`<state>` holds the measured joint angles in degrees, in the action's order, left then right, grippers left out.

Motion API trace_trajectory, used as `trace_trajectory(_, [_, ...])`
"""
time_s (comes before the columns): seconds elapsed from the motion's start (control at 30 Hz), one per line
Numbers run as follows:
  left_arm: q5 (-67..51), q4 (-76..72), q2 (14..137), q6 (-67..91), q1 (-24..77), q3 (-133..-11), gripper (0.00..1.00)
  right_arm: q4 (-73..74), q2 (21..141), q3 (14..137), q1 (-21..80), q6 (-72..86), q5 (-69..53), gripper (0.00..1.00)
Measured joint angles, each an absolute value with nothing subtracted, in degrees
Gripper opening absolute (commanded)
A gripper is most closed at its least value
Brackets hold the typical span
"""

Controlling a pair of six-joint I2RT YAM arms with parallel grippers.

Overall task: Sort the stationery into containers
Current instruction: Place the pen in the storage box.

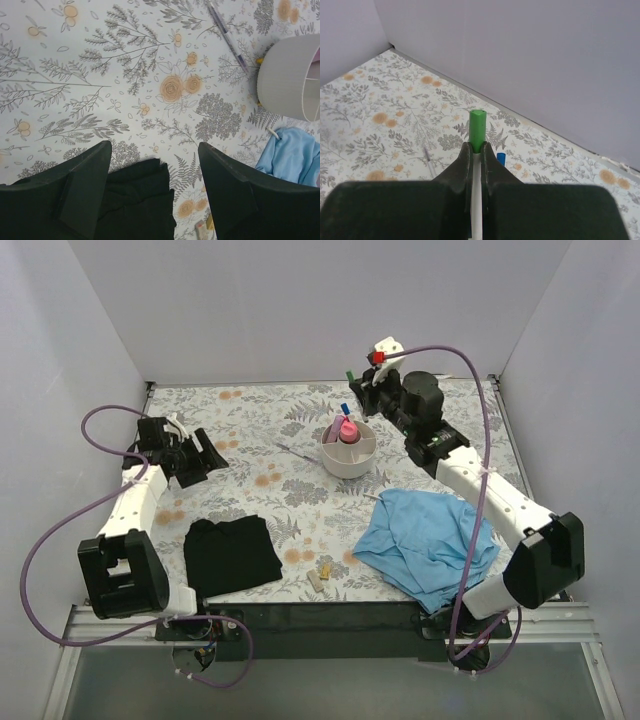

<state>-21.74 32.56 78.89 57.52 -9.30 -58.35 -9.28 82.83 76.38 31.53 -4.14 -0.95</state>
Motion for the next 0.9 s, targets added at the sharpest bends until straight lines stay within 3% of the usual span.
trace_trajectory(0.23, [-25.04, 32.99, 82.54, 51.96, -6.42, -62.41, 0.71, -18.24, 87.31, 66.94, 29.74, -1.43, 2.68, 0.01])
trace_trajectory(0.9, [-22.61, 37.63, 89.27, 42.28, -2.52, -66.22, 0.71, -27.73, 105.47, 73.34, 22.87, 2.68, -5.69, 0.01])
